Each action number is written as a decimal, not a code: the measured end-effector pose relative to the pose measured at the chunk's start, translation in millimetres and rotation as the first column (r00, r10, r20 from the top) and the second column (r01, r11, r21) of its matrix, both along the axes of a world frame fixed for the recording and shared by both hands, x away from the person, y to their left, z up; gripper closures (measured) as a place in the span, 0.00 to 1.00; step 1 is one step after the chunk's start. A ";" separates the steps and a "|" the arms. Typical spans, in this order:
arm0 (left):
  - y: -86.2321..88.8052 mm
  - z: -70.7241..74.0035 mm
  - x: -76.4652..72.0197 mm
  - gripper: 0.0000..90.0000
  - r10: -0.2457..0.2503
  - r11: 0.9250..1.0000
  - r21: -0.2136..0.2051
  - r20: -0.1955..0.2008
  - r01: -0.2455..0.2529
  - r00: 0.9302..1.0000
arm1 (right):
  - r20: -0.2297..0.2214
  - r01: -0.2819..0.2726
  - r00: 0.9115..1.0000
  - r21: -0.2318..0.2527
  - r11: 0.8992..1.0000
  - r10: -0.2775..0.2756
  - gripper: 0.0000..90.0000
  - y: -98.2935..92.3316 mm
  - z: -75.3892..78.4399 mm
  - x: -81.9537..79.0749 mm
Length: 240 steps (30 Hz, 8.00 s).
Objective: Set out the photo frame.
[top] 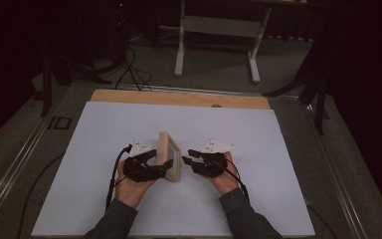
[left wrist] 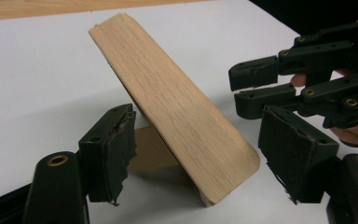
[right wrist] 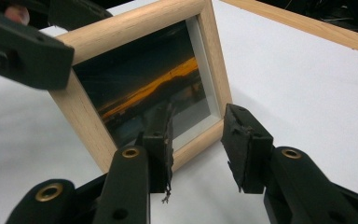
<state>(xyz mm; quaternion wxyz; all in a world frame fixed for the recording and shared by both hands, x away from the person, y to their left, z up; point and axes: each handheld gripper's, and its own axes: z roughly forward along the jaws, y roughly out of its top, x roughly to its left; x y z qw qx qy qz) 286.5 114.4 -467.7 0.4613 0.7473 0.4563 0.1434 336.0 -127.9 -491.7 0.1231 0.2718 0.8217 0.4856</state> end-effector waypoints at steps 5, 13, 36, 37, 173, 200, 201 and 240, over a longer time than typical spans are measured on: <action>-2.1 -3.3 1.4 0.36 0.004 1.000 0.011 -0.016 -0.004 1.000 | 0.001 0.009 1.000 0.003 1.000 -0.009 0.70 -0.9 0.1 1.0; -1.9 -3.6 2.5 0.44 -0.005 1.000 0.003 -0.037 0.005 0.999 | 0.011 0.017 1.000 -0.009 1.000 -0.017 0.70 -0.5 -0.5 2.0; 4.1 -1.5 7.3 0.62 0.055 0.998 0.014 -0.035 -0.054 0.998 | 0.023 0.068 0.997 0.026 0.997 -0.068 0.70 -12.6 9.1 11.8; 2.5 -1.6 7.0 0.62 0.055 0.998 0.018 -0.024 -0.054 0.998 | 0.022 0.068 0.997 0.028 0.997 -0.069 0.70 -12.2 9.2 12.4; -1.1 -13.4 12.0 0.64 0.085 0.986 0.140 0.082 -0.096 0.993 | 0.011 -0.005 1.000 -0.008 1.000 0.005 0.43 -11.4 37.8 30.4; 2.0 -14.0 28.9 0.59 0.022 0.990 0.137 0.073 -0.032 0.997 | -0.023 -0.064 0.998 -0.068 0.996 0.062 0.41 -2.0 14.7 34.0; 2.3 -14.0 29.9 0.59 0.020 0.990 0.135 0.072 -0.029 0.997 | -0.023 -0.062 0.998 -0.069 0.996 0.061 0.41 -1.6 14.8 33.8; 3.9 -19.1 57.5 0.60 -0.054 0.998 0.043 -0.002 0.054 0.999 | -0.082 0.016 0.996 0.006 1.000 -0.016 0.52 -22.1 11.7 43.7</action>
